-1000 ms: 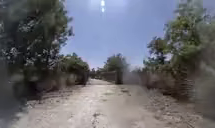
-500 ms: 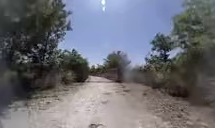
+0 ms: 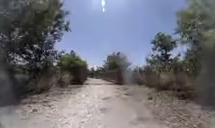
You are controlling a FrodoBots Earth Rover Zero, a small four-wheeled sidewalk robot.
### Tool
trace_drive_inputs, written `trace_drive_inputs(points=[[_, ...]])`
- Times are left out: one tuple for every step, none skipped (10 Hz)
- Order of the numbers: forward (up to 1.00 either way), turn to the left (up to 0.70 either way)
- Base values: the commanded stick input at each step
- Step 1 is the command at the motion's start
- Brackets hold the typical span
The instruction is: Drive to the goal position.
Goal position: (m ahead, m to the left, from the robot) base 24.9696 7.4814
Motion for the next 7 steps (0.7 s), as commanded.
trace_drive_inputs(points=[[0.70, 0.00], [0.70, 0.00], [0.70, 0.00], [0.70, 0.00], [0.70, 0.01], [0.70, 0.14], [0.70, 0.14]])
